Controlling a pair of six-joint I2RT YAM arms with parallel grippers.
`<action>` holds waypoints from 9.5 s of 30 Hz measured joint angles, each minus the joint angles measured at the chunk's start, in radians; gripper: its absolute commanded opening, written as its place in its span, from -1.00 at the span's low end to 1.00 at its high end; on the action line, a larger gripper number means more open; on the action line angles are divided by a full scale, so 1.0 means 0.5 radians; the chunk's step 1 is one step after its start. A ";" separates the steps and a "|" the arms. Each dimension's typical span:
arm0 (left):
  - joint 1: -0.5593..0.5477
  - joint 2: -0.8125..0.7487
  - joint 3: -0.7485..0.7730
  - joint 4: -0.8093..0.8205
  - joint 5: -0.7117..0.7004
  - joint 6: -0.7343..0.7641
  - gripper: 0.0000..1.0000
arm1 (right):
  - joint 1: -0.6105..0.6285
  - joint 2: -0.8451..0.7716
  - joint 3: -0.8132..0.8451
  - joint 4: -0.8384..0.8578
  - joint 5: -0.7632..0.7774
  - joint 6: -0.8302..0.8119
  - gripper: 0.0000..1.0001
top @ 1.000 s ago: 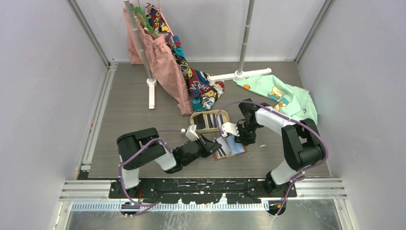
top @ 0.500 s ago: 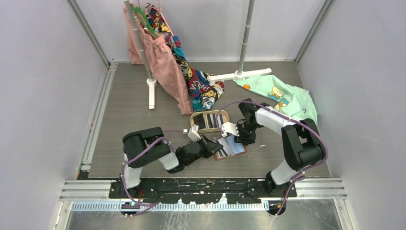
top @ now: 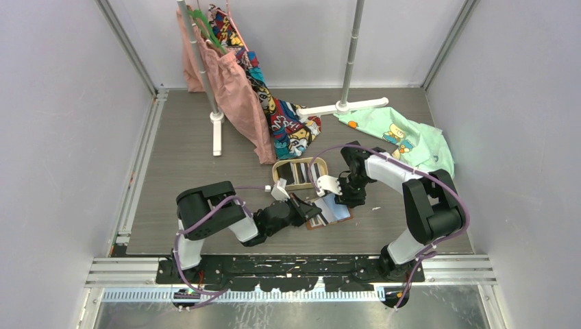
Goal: Put the credit cards into the card holder
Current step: Insert the credit card into the card holder, then pick up the credit card from the storage box.
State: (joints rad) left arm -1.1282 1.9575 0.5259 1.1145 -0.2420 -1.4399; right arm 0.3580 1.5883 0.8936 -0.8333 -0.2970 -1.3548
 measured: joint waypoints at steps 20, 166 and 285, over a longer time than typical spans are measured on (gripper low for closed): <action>0.036 -0.005 0.137 -0.275 0.144 -0.199 -1.00 | 0.013 0.001 0.000 0.005 0.018 0.000 -0.16; 0.223 -0.754 -0.101 -0.735 0.785 1.315 -0.15 | -0.361 0.346 0.365 -0.198 -0.456 1.554 -0.18; 0.937 -1.515 -0.034 -1.703 0.554 1.695 0.55 | -0.360 -0.256 0.616 0.636 -0.906 1.984 0.97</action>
State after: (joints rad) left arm -0.6598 1.1999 0.5087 0.2630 0.0349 -0.5926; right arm 0.1780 1.4605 1.2015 -0.5152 -0.7502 -0.3626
